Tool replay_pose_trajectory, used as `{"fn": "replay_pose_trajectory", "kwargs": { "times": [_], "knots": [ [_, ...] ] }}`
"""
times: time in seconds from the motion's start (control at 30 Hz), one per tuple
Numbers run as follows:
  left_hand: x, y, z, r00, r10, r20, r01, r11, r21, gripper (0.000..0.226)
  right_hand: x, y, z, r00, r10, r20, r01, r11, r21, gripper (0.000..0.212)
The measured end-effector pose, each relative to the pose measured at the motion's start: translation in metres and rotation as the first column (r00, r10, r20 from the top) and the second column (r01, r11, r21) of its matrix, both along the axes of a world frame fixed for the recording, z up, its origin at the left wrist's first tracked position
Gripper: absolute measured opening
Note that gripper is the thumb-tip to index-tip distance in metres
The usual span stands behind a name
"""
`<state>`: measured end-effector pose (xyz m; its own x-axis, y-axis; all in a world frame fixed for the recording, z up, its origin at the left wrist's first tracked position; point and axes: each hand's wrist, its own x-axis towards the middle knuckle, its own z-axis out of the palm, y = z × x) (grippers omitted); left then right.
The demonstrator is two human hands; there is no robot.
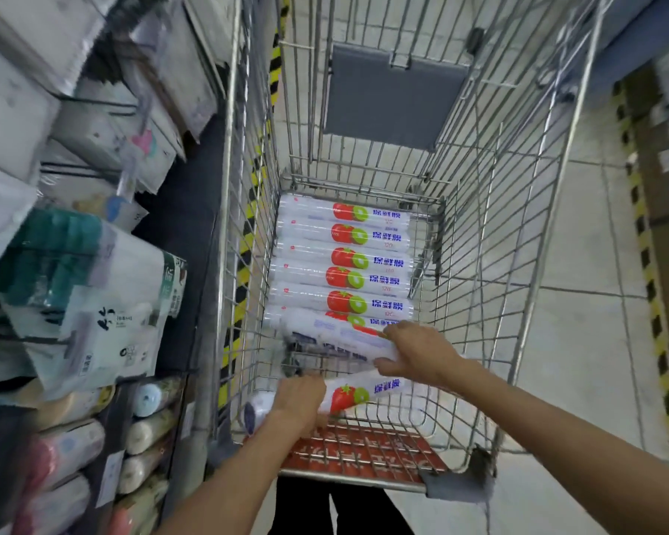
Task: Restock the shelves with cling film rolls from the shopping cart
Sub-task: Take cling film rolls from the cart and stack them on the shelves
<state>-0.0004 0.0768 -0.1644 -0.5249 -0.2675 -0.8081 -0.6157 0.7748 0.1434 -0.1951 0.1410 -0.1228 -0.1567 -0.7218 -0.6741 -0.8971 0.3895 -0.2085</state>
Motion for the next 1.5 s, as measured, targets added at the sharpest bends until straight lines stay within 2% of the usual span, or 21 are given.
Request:
{"fn": "replay_pose_trajectory", "kwargs": {
  "times": [0.07, 0.13, 0.23, 0.33, 0.43, 0.5, 0.57, 0.67, 0.8, 0.93, 0.97, 1.07, 1.1, 1.17, 1.27, 1.33, 1.37, 1.4, 1.5],
  "knots": [
    [0.008, -0.008, 0.019, 0.986, 0.166, -0.031, -0.166, 0.986, 0.001, 0.048, -0.008, 0.005, 0.04, 0.981, -0.165, 0.101, 0.171, 0.984, -0.048, 0.045],
    [0.014, -0.016, 0.04, 0.924, 0.36, -0.129, -0.354, 0.933, 0.068, 0.051, -0.012, 0.012, 0.08, 0.888, -0.366, 0.28, 0.401, 0.913, -0.078, 0.043],
    [0.008, -0.022, 0.079, 0.773, 0.578, -0.261, -0.551, 0.816, 0.175, 0.047, -0.007, 0.021, 0.131, 0.709, -0.508, 0.49, 0.625, 0.774, -0.103, 0.065],
    [-0.001, -0.025, 0.118, 0.531, 0.768, -0.36, -0.683, 0.639, 0.355, 0.042, 0.003, 0.028, 0.168, 0.548, -0.525, 0.652, 0.754, 0.647, -0.112, 0.054],
    [-0.003, -0.027, 0.162, 0.238, 0.897, -0.372, -0.72, 0.42, 0.553, 0.036, 0.011, 0.032, 0.2, 0.433, -0.478, 0.764, 0.81, 0.578, -0.098, 0.06],
    [0.003, -0.025, 0.189, 0.056, 0.948, -0.314, -0.674, 0.268, 0.688, 0.035, 0.014, 0.033, 0.215, 0.39, -0.448, 0.804, 0.825, 0.559, -0.088, 0.07],
    [0.013, -0.019, 0.218, -0.075, 0.952, -0.296, -0.628, 0.185, 0.756, 0.03, 0.019, 0.03, 0.229, 0.38, -0.412, 0.828, 0.814, 0.573, -0.088, 0.08],
    [0.033, -0.005, 0.258, -0.253, 0.904, -0.344, -0.594, 0.136, 0.793, 0.025, 0.031, 0.022, 0.252, 0.438, -0.305, 0.846, 0.737, 0.661, -0.143, 0.089],
    [0.07, 0.021, 0.316, -0.463, 0.779, -0.422, -0.559, 0.112, 0.822, 0.035, 0.063, 0.005, 0.286, 0.404, -0.165, 0.9, 0.634, 0.759, -0.145, 0.065],
    [0.122, 0.052, 0.36, -0.57, 0.619, -0.54, -0.627, 0.097, 0.773, 0.055, 0.113, -0.002, 0.316, 0.365, -0.026, 0.931, 0.518, 0.836, -0.18, 0.049],
    [0.136, 0.061, 0.368, -0.588, 0.576, -0.568, -0.652, 0.078, 0.754, 0.056, 0.128, -0.002, 0.324, 0.349, 0.007, 0.937, 0.486, 0.853, -0.188, 0.05],
    [0.174, 0.094, 0.389, -0.63, 0.472, -0.616, -0.702, -0.007, 0.712, 0.054, 0.171, 0.002, 0.339, 0.292, 0.079, 0.953, 0.405, 0.893, -0.198, 0.025],
    [0.186, 0.106, 0.394, -0.643, 0.44, -0.627, -0.71, -0.034, 0.704, 0.055, 0.184, 0.004, 0.342, 0.286, 0.093, 0.954, 0.385, 0.901, -0.203, 0.025],
    [0.21, 0.129, 0.401, -0.663, 0.37, -0.651, -0.718, -0.067, 0.693, 0.056, 0.212, 0.006, 0.346, 0.284, 0.125, 0.951, 0.345, 0.912, -0.223, 0.029],
    [0.248, 0.163, 0.41, -0.684, 0.267, -0.678, -0.72, -0.104, 0.686, 0.043, 0.257, 0.012, 0.349, 0.238, 0.159, 0.958, 0.254, 0.942, -0.22, 0.038],
    [0.277, 0.186, 0.414, -0.687, 0.227, -0.69, -0.724, -0.138, 0.676, 0.042, 0.289, 0.026, 0.351, 0.19, 0.208, 0.96, 0.18, 0.953, -0.242, 0.064],
    [0.292, 0.198, 0.415, -0.683, 0.214, -0.698, -0.729, -0.161, 0.665, 0.044, 0.305, 0.033, 0.351, 0.211, 0.246, 0.946, 0.152, 0.948, -0.28, 0.081],
    [0.308, 0.21, 0.413, -0.678, 0.205, -0.706, -0.735, -0.184, 0.652, 0.046, 0.321, 0.04, 0.35, 0.223, 0.268, 0.937, 0.151, 0.94, -0.305, 0.085],
    [0.355, 0.244, 0.404, -0.652, 0.2, -0.731, -0.755, -0.248, 0.606, 0.052, 0.369, 0.067, 0.352, 0.173, 0.259, 0.95, 0.095, 0.956, -0.278, 0.047]
  ]
}}
